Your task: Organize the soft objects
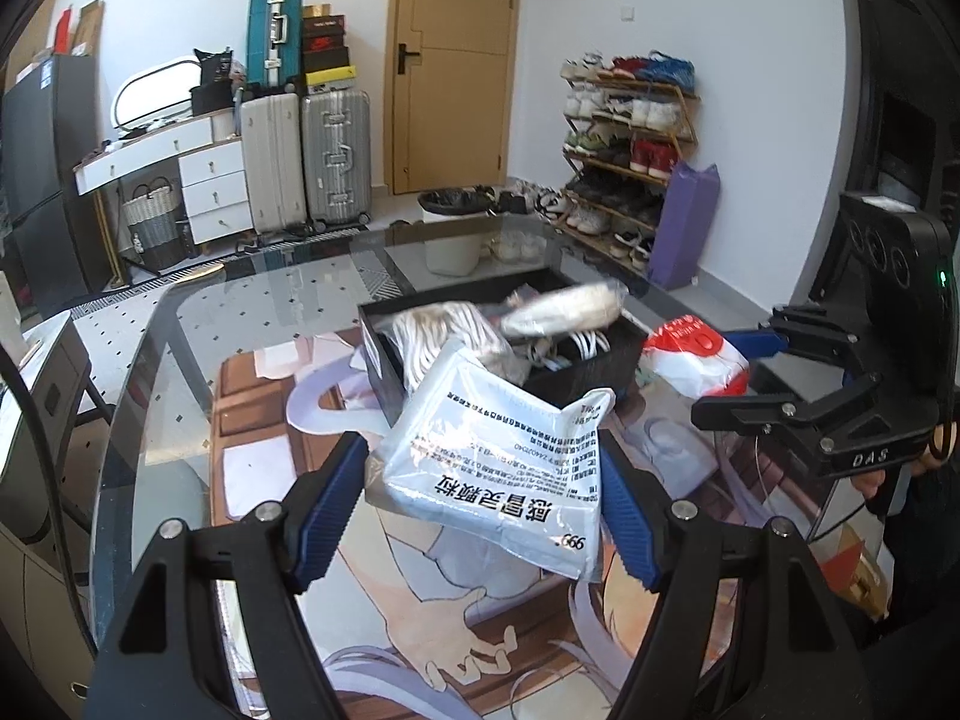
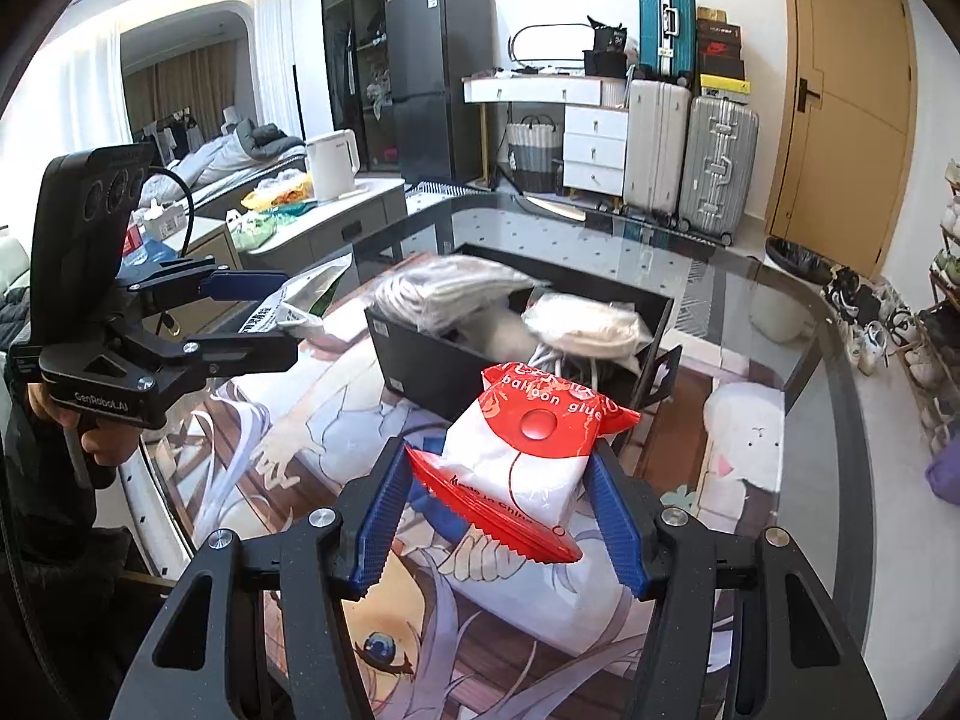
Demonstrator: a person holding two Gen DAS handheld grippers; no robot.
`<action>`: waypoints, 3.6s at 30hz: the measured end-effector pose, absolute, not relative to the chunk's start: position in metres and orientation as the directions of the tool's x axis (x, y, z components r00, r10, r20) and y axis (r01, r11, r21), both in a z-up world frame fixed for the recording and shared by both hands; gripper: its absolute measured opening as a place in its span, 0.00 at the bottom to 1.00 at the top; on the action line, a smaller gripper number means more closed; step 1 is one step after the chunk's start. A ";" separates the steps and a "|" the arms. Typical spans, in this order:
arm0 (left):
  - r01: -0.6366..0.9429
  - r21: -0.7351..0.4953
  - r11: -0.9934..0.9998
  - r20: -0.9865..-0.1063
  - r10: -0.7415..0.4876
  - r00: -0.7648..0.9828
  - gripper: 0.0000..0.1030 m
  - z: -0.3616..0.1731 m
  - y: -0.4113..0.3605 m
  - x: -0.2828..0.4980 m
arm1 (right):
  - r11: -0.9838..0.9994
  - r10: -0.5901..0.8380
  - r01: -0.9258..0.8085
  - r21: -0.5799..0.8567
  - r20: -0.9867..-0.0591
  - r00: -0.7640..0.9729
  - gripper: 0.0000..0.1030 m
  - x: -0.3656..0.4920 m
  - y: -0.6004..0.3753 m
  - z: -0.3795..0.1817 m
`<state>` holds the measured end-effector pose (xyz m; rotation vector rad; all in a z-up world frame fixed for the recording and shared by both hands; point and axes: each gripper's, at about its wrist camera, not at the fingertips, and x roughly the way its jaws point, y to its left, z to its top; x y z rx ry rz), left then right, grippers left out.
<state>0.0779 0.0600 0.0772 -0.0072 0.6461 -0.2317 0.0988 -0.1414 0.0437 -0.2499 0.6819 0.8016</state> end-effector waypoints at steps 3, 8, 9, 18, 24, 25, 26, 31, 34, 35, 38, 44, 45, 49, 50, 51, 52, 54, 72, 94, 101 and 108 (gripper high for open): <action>0.197 -0.086 0.977 -0.581 -0.210 0.786 0.72 0.082 0.061 0.081 | 0.685 0.585 -0.727 0.047 -0.629 0.511 0.58 0.098 -0.143 0.050; 0.181 -0.101 0.978 -0.549 -0.207 0.810 0.72 0.089 0.062 0.089 | 0.699 0.600 -0.713 0.054 -0.586 0.545 0.58 0.101 -0.144 0.060; 0.179 -0.100 0.979 -0.547 -0.204 0.812 0.72 0.089 0.062 0.092 | 0.703 0.600 -0.709 0.051 -0.578 0.553 0.58 0.101 -0.144 0.062; 0.158 -0.092 0.983 -0.556 -0.182 0.811 0.72 0.087 0.061 0.122 | 0.715 0.595 -0.699 0.039 -0.559 0.577 0.58 0.121 -0.134 0.077; 0.149 -0.084 0.985 -0.562 -0.170 0.810 0.72 0.085 0.059 0.136 | 0.724 0.594 -0.688 0.050 -0.552 0.585 0.58 0.139 -0.129 0.078; 0.143 -0.077 0.987 -0.562 -0.161 0.811 0.72 0.084 0.058 0.138 | 0.726 0.592 -0.686 0.050 -0.552 0.587 0.58 0.142 -0.128 0.077; 0.140 -0.072 0.988 -0.563 -0.156 0.812 0.72 0.083 0.057 0.140 | 0.729 0.588 -0.683 0.048 -0.555 0.589 0.58 0.146 -0.127 0.076; 0.130 -0.065 0.989 -0.572 -0.144 0.808 0.72 0.079 0.054 0.151 | 0.736 0.579 -0.676 0.047 -0.561 0.592 0.58 0.161 -0.123 0.073; 0.129 -0.057 0.990 -0.582 -0.138 0.801 0.72 0.074 0.051 0.157 | 0.738 0.576 -0.672 0.056 -0.570 0.585 0.58 0.170 -0.121 0.070; 0.130 -0.056 0.990 -0.585 -0.138 0.799 0.72 0.072 0.050 0.159 | 0.739 0.575 -0.671 0.057 -0.573 0.584 0.58 0.174 -0.121 0.070; 0.135 -0.051 0.990 -0.598 -0.138 0.789 0.72 0.067 0.047 0.166 | 0.736 0.573 -0.675 0.059 -0.586 0.573 0.58 0.184 -0.120 0.066; 0.149 -0.050 0.988 -0.624 -0.147 0.767 0.72 0.057 0.040 0.177 | 0.736 0.562 -0.673 0.068 -0.616 0.553 0.58 0.203 -0.110 0.053; 0.153 -0.046 0.987 -0.628 -0.148 0.764 0.72 0.055 0.039 0.178 | 0.736 0.561 -0.673 0.072 -0.622 0.546 0.58 0.207 -0.109 0.050; 0.166 -0.046 0.985 -0.640 -0.156 0.752 0.72 0.051 0.035 0.184 | 0.731 0.558 -0.678 0.079 -0.640 0.528 0.58 0.215 -0.105 0.041; 0.170 -0.042 0.985 -0.644 -0.157 0.749 0.71 0.050 0.035 0.186 | 0.731 0.556 -0.678 0.079 -0.645 0.525 0.58 0.215 -0.103 0.040; 0.174 -0.029 0.984 -0.644 -0.151 0.750 0.71 0.049 0.033 0.188 | 0.731 0.556 -0.678 0.082 -0.646 0.522 0.58 0.217 -0.101 0.038; 0.176 -0.019 0.984 -0.645 -0.147 0.750 0.71 0.048 0.031 0.188 | 0.730 0.558 -0.678 0.086 -0.648 0.518 0.58 0.218 -0.101 0.036; 0.181 -0.006 0.983 -0.649 -0.141 0.747 0.71 0.046 0.028 0.190 | 0.725 0.563 -0.682 0.093 -0.650 0.510 0.58 0.219 -0.102 0.035; 0.214 -0.005 0.977 -0.634 -0.169 0.755 0.72 0.052 0.036 0.169 | 0.722 0.561 -0.690 0.052 -0.628 0.540 0.60 0.199 -0.104 0.036; 0.018 -0.029 0.999 -0.521 -0.030 0.853 1.00 0.058 0.064 0.118 | 0.760 0.610 -0.641 0.107 -0.457 0.647 0.99 0.134 -0.150 0.037; -0.011 -0.015 1.000 -0.509 0.002 0.861 1.00 0.050 0.063 0.118 | 0.764 0.613 -0.638 0.097 -0.415 0.672 0.99 0.126 -0.153 0.039; -0.044 -0.017 0.999 -0.492 0.030 0.870 1.00 0.045 0.063 0.119 | 0.767 0.605 -0.638 0.074 -0.415 0.679 0.99 0.122 -0.148 0.034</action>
